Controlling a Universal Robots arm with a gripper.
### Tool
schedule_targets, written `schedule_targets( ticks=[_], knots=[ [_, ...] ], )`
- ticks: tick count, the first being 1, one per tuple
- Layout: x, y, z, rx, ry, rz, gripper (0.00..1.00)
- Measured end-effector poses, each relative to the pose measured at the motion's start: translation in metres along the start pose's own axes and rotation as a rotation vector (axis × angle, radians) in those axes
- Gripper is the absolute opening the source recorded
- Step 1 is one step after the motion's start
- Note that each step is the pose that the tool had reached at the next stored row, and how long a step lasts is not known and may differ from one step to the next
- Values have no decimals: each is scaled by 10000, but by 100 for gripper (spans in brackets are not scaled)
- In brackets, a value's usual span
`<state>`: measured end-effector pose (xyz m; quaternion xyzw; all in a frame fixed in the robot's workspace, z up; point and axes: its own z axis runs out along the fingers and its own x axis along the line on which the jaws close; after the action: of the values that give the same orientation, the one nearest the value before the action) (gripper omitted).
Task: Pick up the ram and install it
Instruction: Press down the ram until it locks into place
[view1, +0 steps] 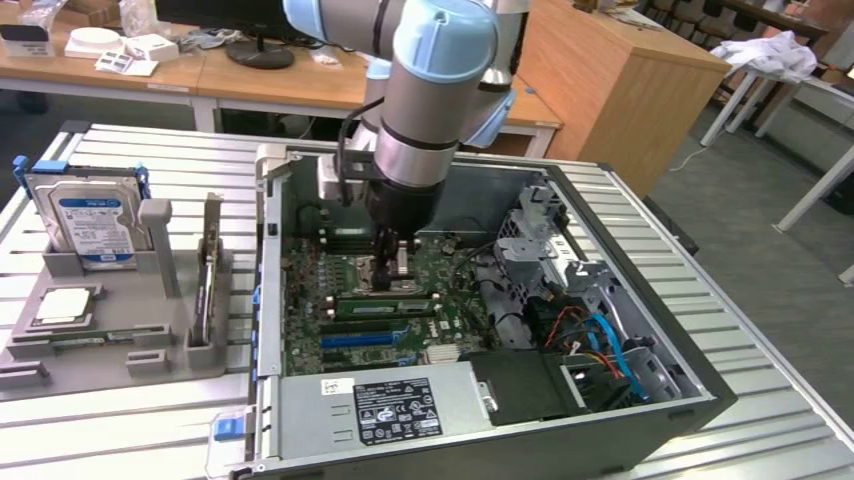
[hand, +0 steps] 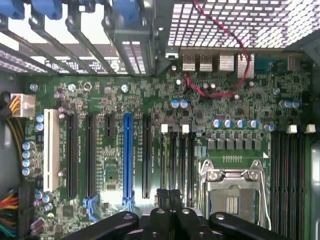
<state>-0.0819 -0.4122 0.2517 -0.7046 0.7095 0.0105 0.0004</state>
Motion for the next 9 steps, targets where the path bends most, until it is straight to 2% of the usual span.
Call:
schedule_targets(
  ticks=[6,9],
  knots=[
    [0,67,1,0,0,0,11],
    [1,70,1,-1,1,-1,11]
  ],
)
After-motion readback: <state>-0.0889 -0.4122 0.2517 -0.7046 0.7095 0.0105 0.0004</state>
